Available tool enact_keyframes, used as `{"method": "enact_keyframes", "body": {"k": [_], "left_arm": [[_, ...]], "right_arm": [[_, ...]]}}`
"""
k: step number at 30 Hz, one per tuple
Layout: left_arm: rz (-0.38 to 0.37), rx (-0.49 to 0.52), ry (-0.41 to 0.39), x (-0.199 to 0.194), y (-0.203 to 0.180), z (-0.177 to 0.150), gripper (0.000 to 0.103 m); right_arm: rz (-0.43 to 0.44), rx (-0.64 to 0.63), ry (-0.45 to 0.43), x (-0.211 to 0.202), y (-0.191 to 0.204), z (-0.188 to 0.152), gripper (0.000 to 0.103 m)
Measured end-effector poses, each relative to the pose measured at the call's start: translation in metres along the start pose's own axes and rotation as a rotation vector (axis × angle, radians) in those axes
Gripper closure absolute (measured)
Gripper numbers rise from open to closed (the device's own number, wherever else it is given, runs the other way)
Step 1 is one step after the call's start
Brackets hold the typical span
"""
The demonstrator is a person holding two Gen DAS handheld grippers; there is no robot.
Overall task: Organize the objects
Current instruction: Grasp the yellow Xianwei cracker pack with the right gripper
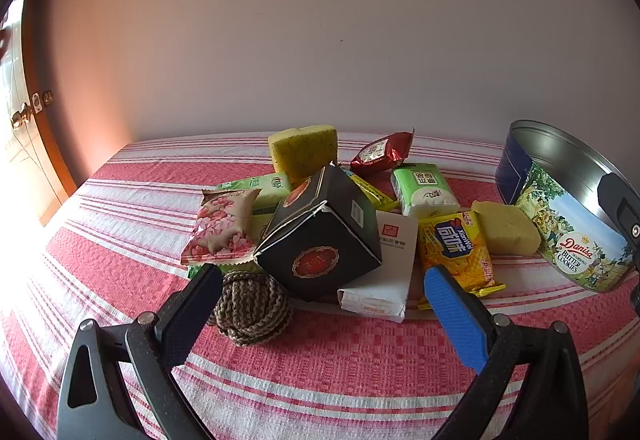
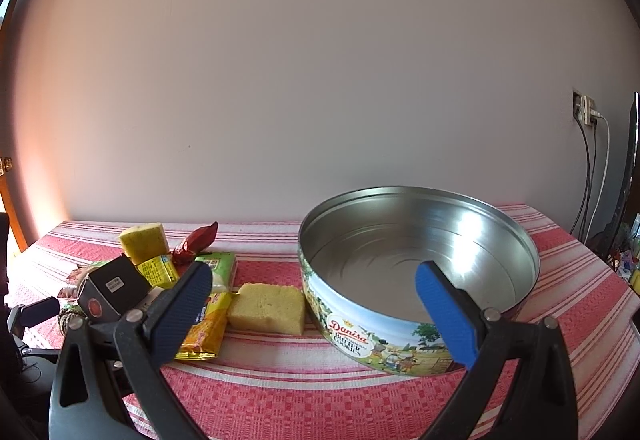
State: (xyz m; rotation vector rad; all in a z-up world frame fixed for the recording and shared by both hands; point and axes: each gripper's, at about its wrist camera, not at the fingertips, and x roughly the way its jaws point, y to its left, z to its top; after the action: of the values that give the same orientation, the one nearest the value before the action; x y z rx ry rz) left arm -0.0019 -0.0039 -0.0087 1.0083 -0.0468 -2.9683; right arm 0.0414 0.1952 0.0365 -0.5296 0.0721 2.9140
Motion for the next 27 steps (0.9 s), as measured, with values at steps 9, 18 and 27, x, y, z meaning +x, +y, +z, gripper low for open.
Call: {"method": "enact_keyframes", "body": {"k": [9, 18, 27], "left_arm": [[0.06, 0.04, 0.018, 0.005, 0.003, 0.002, 0.001], [0.115, 0.002, 0.033, 0.011, 0.05, 0.013, 0.001], [0.098, -0.023, 0.02, 0.01, 0.062, 0.015, 0.001]], "right_arm": [[0.033, 0.012, 0.034, 0.002, 0.002, -0.002, 0.001], [0.115, 0.007, 0.151, 0.02, 0.01, -0.01, 0.021], [0.281, 0.01, 0.442, 0.073, 0.051, -0.029, 0.024]]}}
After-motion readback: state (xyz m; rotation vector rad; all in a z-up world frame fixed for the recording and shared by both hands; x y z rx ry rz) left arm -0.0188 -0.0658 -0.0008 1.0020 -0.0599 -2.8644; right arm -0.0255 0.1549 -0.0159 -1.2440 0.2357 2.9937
